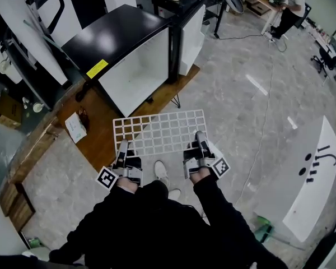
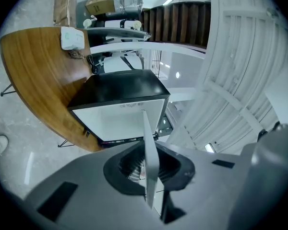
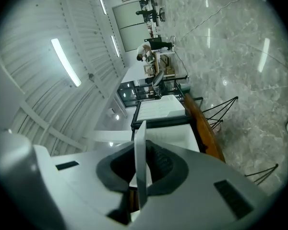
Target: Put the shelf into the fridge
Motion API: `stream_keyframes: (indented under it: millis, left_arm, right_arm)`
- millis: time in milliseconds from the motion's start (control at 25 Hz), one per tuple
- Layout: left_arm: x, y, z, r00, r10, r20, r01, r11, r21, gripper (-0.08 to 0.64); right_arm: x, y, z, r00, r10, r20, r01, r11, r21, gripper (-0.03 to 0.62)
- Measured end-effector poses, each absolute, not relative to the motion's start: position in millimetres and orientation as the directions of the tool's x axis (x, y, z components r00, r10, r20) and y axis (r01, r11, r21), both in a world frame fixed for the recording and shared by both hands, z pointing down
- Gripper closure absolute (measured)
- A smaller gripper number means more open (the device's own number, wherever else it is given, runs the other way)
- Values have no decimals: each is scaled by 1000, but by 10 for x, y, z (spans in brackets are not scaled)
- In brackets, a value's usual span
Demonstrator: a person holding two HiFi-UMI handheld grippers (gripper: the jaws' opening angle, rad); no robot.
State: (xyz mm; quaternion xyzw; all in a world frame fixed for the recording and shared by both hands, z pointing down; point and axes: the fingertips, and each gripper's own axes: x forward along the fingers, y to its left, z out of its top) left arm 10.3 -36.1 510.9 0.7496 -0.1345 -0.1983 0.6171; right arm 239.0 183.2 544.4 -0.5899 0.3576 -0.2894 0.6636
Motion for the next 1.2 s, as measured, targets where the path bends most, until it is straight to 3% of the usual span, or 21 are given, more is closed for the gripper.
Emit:
stream_keyframes:
  millis: [440,840,1200]
  left_arm:
    - [690,-1040,5260,812,-571,-119,57,-126,990,528]
    - [1211,-1279,5325,786,-612,-91,55,-77,996,528]
    - [1347,-1433,5272,620,-780,-87,-12,-120,993,528]
  right_arm:
    - [3313,702,5400,431,-895,-115,-67,95,-993,562]
    - [3992,149,5411,346,-934,-87,-58,71,-996,562]
    - [4354,-509,5416,129,-986,-105,-17,103,-995,562]
